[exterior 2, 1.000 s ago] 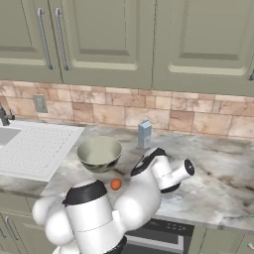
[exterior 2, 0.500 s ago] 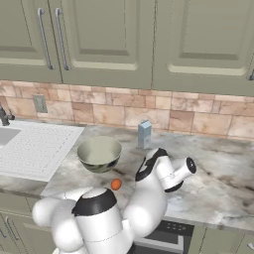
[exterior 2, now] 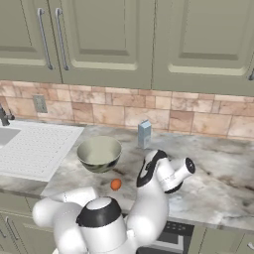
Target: Gather the eggs and milk located in the vicinity of the sink area and place them right next to the bowl.
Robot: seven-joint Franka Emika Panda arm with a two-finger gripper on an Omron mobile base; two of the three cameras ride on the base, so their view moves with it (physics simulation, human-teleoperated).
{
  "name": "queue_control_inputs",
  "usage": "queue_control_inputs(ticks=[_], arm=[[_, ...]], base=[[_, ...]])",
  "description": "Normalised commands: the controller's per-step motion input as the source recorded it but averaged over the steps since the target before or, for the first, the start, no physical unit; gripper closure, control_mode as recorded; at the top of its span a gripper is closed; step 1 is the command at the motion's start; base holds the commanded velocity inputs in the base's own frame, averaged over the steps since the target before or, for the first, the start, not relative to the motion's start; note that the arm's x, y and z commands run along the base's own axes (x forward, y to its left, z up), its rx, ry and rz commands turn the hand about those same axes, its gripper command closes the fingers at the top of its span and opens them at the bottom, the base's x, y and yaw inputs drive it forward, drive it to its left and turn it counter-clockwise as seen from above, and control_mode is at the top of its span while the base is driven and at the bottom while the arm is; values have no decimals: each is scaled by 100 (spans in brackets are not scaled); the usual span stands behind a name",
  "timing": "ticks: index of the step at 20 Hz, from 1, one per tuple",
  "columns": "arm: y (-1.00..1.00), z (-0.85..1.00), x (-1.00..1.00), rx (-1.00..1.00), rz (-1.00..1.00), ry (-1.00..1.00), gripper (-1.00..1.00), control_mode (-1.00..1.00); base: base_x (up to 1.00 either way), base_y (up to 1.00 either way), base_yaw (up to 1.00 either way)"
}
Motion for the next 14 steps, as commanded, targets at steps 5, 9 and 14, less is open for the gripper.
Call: queue_control_inputs(ticks=[5, 9, 14], arm=[[40, -12, 3, 0, 0, -5, 100, -100], [44, -8, 13, 0, 0, -4, 100, -100], [40, -2, 19, 0, 0, -1, 100, -100]], base=[[0, 0, 0], [0, 0, 0], [0, 0, 0]])
